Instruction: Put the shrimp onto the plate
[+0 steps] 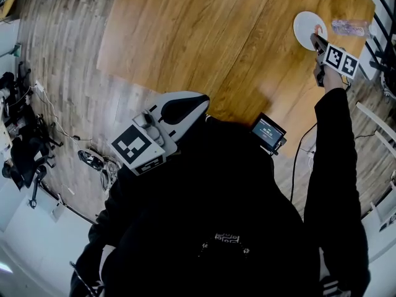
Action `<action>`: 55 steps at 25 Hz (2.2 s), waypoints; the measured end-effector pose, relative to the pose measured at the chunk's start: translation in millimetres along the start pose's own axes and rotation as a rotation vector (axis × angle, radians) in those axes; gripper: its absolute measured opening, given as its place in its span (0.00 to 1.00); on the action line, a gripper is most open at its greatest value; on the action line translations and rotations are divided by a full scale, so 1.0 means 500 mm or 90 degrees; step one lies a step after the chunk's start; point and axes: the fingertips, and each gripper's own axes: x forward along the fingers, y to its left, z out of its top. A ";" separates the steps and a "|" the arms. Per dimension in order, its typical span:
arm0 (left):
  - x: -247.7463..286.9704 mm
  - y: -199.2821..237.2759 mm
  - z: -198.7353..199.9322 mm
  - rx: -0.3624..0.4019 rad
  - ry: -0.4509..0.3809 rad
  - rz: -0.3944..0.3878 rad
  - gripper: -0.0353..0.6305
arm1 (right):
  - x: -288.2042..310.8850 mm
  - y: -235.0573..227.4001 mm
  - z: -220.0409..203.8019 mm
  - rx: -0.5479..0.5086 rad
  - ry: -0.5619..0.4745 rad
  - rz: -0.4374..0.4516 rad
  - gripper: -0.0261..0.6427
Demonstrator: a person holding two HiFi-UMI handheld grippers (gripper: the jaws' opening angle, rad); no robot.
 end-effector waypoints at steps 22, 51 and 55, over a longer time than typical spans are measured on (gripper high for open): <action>-0.014 0.006 0.004 -0.013 -0.014 0.010 0.06 | 0.049 -0.038 -0.040 -0.031 0.079 -0.077 0.26; 0.037 -0.055 0.134 0.175 -0.040 -0.158 0.06 | -0.311 0.193 -0.004 -0.006 -0.142 -0.042 0.07; 0.049 -0.064 0.166 0.194 -0.045 -0.177 0.06 | -0.416 0.293 0.024 -0.034 -0.210 -0.004 0.07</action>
